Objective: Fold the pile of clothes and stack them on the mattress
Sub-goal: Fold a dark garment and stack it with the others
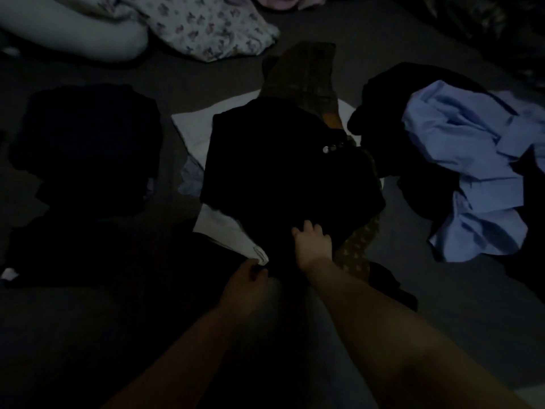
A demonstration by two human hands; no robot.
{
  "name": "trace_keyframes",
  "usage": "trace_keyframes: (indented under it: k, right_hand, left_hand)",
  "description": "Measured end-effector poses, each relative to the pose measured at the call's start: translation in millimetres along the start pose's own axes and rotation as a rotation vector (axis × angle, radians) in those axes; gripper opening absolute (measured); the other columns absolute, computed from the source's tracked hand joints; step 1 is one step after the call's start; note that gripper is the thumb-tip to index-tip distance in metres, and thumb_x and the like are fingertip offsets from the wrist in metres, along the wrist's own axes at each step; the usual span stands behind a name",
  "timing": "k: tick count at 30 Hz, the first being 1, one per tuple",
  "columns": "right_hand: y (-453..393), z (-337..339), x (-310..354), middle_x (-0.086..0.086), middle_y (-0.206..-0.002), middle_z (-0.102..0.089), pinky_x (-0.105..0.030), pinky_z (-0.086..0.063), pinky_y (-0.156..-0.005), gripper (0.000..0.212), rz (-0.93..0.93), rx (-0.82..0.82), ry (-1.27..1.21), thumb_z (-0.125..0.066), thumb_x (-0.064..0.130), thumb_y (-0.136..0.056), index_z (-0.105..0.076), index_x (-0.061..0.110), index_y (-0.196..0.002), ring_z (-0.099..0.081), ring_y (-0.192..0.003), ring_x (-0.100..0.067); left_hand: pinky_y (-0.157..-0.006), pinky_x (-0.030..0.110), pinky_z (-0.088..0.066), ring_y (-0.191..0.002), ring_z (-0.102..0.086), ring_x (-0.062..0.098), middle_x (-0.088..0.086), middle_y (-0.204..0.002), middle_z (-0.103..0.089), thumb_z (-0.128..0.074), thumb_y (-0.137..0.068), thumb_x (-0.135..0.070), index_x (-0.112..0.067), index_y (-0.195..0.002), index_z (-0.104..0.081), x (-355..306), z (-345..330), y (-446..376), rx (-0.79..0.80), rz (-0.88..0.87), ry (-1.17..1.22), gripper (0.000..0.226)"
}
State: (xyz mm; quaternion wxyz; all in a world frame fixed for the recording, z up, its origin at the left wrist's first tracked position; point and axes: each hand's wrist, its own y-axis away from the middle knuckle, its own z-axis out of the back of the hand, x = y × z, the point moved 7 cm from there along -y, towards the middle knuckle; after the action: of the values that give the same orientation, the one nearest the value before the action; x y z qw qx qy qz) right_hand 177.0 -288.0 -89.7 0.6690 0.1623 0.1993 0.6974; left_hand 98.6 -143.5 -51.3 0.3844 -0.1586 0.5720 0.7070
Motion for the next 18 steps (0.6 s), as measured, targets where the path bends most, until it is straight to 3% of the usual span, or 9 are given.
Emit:
trace_keyframes:
  k: [2, 5, 7, 9, 12, 15, 18]
  right_hand:
    - [1, -1, -6, -0.011, -0.130, -0.045, -0.037, -0.043, -0.088, 0.037, 0.029, -0.087, -0.140, -0.046, 0.010, -0.093, -0.048, 0.012, -0.130, -0.042, -0.121, -0.030]
    - [6, 2, -25, -0.010, -0.113, -0.060, -0.025, -0.041, -0.079, 0.025, -0.021, -0.126, -0.580, -0.048, 0.005, -0.092, -0.061, 0.008, -0.113, -0.057, -0.107, -0.028]
    - [25, 13, -24, -0.002, -0.094, -0.062, -0.012, -0.038, -0.071, 0.016, 0.079, -0.050, -0.856, -0.051, 0.004, -0.092, -0.063, 0.009, -0.101, -0.061, -0.093, -0.015]
    - [60, 29, -10, 0.004, -0.085, -0.058, -0.003, -0.037, -0.069, 0.011, 0.203, 0.058, -1.006, -0.055, 0.004, -0.092, -0.063, 0.009, -0.097, -0.056, -0.082, -0.001]
    - [119, 27, 20, 0.006, -0.089, -0.057, 0.000, -0.034, -0.072, 0.017, 0.308, 0.178, -0.958, -0.059, 0.008, -0.091, -0.064, 0.003, -0.106, -0.051, -0.083, 0.004]
    - [166, -11, 62, 0.014, -0.092, -0.058, 0.005, -0.032, -0.075, 0.023, 0.321, 0.342, -1.000, -0.058, 0.011, -0.092, -0.062, 0.003, -0.113, -0.048, -0.078, 0.025]
    - [201, -45, 101, 0.001, -0.118, -0.061, 0.004, -0.031, -0.085, 0.037, 0.330, 0.465, -0.999, -0.064, 0.027, -0.088, -0.062, 0.009, -0.120, -0.048, -0.100, 0.013]
  left_hand:
    - [-0.072, 0.013, -0.039, -0.085, -0.052, 0.013, 0.005, -0.099, -0.057, -0.044, -0.096, -0.001, 0.000, -0.127, -0.045, 16, 1, 3, 0.002, 0.043, 0.062, 0.031]
    - [-0.085, 0.023, -0.046, -0.075, -0.052, 0.010, 0.005, -0.085, -0.055, -0.045, -0.093, 0.007, 0.006, -0.118, -0.048, 37, 3, 3, -0.027, 0.120, 0.195, 0.026]
    - [-0.082, 0.025, -0.048, -0.084, -0.061, 0.019, 0.007, -0.090, -0.064, -0.058, -0.090, -0.016, -0.001, -0.106, -0.060, 39, 8, 3, -0.082, 0.176, 0.276, 0.021]
    - [-0.081, 0.033, -0.053, -0.089, -0.068, 0.021, 0.001, -0.086, -0.072, -0.059, -0.084, -0.042, -0.017, -0.090, -0.067, 35, 10, 4, -0.033, 0.207, 0.436, 0.027]
    - [-0.075, 0.031, -0.057, -0.087, -0.070, 0.019, 0.007, -0.096, -0.073, -0.060, -0.085, -0.042, -0.014, -0.096, -0.071, 21, 6, 20, 0.106, 0.255, 0.780, 0.032]
    - [-0.091, 0.040, -0.050, -0.102, -0.063, 0.028, 0.015, -0.118, -0.063, -0.070, -0.081, -0.019, -0.005, -0.119, -0.059, 47, 30, 42, -0.128, 0.249, 0.627, 0.043]
    - [-0.096, 0.037, -0.043, -0.115, -0.054, 0.035, 0.015, -0.125, -0.055, -0.065, -0.086, -0.018, 0.003, -0.129, -0.049, 88, 63, 81, -0.300, 0.315, 0.397, 0.051]
